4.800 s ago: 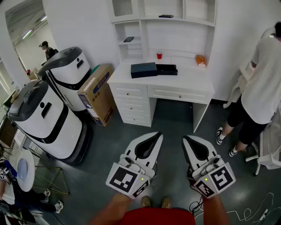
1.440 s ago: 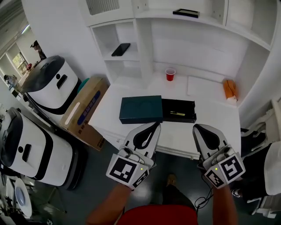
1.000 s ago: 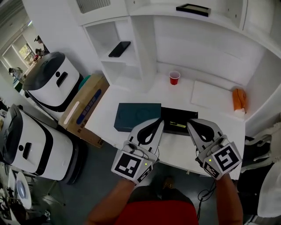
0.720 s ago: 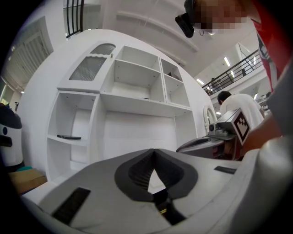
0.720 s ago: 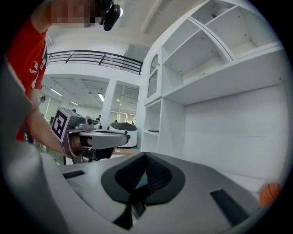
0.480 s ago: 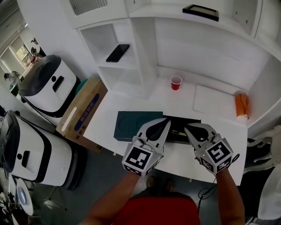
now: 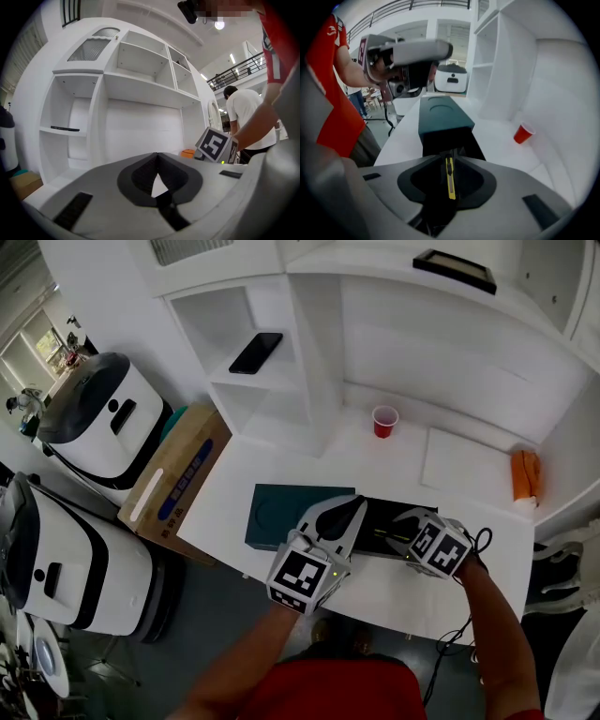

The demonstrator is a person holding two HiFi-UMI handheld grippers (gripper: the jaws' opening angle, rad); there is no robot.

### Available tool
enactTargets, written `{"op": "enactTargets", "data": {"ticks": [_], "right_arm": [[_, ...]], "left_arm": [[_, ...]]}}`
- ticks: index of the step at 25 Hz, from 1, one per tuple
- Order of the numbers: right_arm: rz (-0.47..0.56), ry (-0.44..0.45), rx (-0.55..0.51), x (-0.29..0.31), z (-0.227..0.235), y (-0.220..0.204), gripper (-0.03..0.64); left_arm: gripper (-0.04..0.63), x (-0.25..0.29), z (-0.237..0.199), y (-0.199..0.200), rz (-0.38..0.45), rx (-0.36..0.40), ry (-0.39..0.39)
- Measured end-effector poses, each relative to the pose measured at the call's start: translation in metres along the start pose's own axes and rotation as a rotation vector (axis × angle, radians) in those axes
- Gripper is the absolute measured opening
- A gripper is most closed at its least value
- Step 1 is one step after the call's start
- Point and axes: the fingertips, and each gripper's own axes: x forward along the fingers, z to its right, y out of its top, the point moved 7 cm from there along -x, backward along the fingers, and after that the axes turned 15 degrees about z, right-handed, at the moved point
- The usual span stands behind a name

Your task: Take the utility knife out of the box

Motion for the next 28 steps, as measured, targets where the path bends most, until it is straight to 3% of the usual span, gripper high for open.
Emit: {"op": "enactTargets", "data": {"ticks": [5,11,14,16,22,25,28], "right_arm": [[-0.191,0.111,-0.006,0.032,0.008,-0.019,0.132],[-0.37,0.127,-0.042,0.049,0.013,-0.037,0.132],[-0.404,0.151,-0.05,0.051,0.012,-0.04,0.126],[-0.401,0.174,-0.046,0.052,0.01,-0.04,0.083],[-0.306,0.196,0.003,0.054,0.009,-0.033,0.08],[-0.256,0.139,-0.004,0.044,0.009,-0.026,0.08],[-0.134,0.03,0.013,0.02,0.015,-0.004,0.08]], "left_arm": [[0.018,-0.003,-0.011,-0.005,-0.017,-0.006,0.024],[0.018,-0.007,-0.02,-0.008,-0.022,-0.014,0.042],[0.018,-0.008,-0.023,-0.01,-0.021,-0.021,0.052],[0.018,-0.009,-0.025,-0.011,-0.022,-0.025,0.057],[0.018,-0.009,-0.023,-0.012,-0.024,-0.029,0.048],[0.018,-0.009,-0.019,-0.008,-0.019,-0.027,0.035],[0.018,-0.009,-0.016,-0.001,-0.01,-0.025,0.026]]}}
